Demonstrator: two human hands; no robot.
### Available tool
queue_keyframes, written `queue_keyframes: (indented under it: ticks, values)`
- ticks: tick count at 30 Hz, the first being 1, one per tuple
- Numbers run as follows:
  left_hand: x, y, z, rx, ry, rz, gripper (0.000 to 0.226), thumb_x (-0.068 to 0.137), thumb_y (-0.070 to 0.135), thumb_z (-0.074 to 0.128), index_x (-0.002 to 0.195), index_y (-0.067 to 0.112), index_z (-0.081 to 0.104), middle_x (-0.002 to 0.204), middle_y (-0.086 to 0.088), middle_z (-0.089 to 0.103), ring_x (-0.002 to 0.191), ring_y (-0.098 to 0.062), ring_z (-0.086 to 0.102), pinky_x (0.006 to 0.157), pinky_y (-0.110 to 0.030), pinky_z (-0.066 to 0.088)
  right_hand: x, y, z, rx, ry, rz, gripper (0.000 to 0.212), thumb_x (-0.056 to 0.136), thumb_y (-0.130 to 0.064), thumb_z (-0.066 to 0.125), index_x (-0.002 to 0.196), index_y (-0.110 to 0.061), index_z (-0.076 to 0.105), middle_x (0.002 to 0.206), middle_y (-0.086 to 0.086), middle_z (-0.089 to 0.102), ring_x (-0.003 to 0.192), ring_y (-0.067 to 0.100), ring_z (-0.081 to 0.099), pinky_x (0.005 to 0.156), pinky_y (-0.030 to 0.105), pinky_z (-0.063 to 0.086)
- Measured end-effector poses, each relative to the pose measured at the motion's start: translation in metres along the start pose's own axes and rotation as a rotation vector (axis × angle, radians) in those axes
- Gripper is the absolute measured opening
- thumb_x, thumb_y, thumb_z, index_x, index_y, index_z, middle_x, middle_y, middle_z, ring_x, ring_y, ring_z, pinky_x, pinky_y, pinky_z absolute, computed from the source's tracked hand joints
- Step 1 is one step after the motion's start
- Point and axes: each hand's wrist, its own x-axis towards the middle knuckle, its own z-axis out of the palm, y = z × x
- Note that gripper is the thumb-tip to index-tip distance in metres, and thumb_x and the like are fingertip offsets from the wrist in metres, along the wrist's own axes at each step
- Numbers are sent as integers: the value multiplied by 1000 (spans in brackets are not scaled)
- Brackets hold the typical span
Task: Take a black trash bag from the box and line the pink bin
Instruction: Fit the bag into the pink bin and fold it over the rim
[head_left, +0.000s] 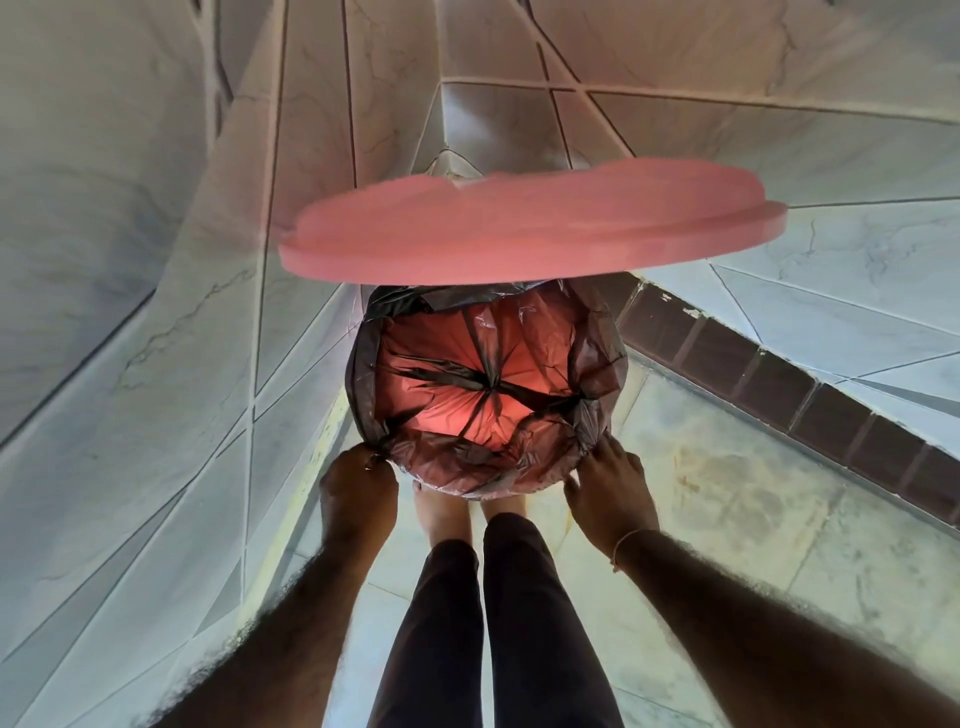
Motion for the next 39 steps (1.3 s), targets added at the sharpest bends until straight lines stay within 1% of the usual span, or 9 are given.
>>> queue_keyframes:
  ticks: [6, 9, 11, 16, 21, 25, 29, 36, 39]
  values:
    - [9, -20, 12, -292, -305, -322, 19, 92, 6, 56, 108, 6, 66, 116, -6, 67, 74, -10, 63, 57, -13, 53, 2, -15, 9, -247, -495, -138, 66, 91, -22, 46, 152, -23, 21, 162, 5, 15, 150, 29, 6, 120, 53, 10]
    - [18, -14, 8, -280, -339, -327, 38, 90, 4, 56, 127, 6, 58, 130, -9, 63, 89, -20, 65, 68, -17, 47, 10, -17, 5, -293, -448, -218, 66, 92, -19, 40, 154, -22, 17, 162, 6, 20, 150, 25, 10, 122, 50, 4]
    - [19, -2, 6, -361, -256, -388, 38, 92, 4, 51, 129, -2, 54, 130, -29, 56, 67, -23, 58, 53, -18, 43, 11, -14, 1, -363, -374, -283, 63, 95, -20, 35, 154, -19, 13, 161, 8, 22, 150, 25, 12, 122, 50, 1]
    - [17, 3, 1, -243, -151, -348, 12, 92, 5, 50, 89, 9, 61, 90, -12, 66, 91, -30, 69, 67, -24, 50, -10, -4, -11, -352, -367, -341, 64, 93, -14, 41, 153, -15, 19, 160, 10, 24, 148, 29, 20, 119, 49, 19]
    - [-22, 24, -26, -152, 217, -69, 26, 86, 10, 43, 105, 10, 62, 105, -14, 67, 94, -38, 62, 76, -34, 46, -26, -2, -51, 24, -18, 130, 29, 91, -24, 46, 112, -13, 63, 111, 9, 68, 105, 31, 61, 86, 36, 50]
    - [-62, 103, -59, -581, 105, 188, 33, 94, 34, 39, 80, 7, 53, 66, -16, 56, 56, -36, 57, 50, -28, 45, -7, -11, -142, 840, 380, 460, 34, 93, -41, 49, 85, -13, 67, 85, 12, 71, 79, 29, 66, 67, 27, 41]
    - [-84, 164, -93, -956, -11, 14, 49, 93, 62, 31, 89, 20, 56, 62, -3, 58, 47, -16, 47, 48, -26, 28, 7, -32, -248, 1663, 268, 559, 45, 93, -60, 39, 93, -21, 61, 93, 8, 67, 84, 22, 65, 77, 37, 51]
    - [-89, 175, -97, -931, -115, -25, 31, 96, 45, 47, 80, 21, 57, 46, 3, 53, 48, -14, 41, 47, -27, 30, 9, -45, -272, 1476, 145, 609, 19, 89, -34, 57, 83, -17, 58, 86, 11, 64, 75, 25, 61, 75, 37, 50]
    - [-86, 149, -90, -894, -53, -71, 20, 96, 37, 48, 81, 29, 58, 69, 7, 66, 72, -20, 59, 71, -36, 50, 5, -37, -246, 1410, 71, 670, 13, 90, -20, 53, 80, -15, 58, 80, 7, 61, 67, 20, 59, 63, 30, 50]
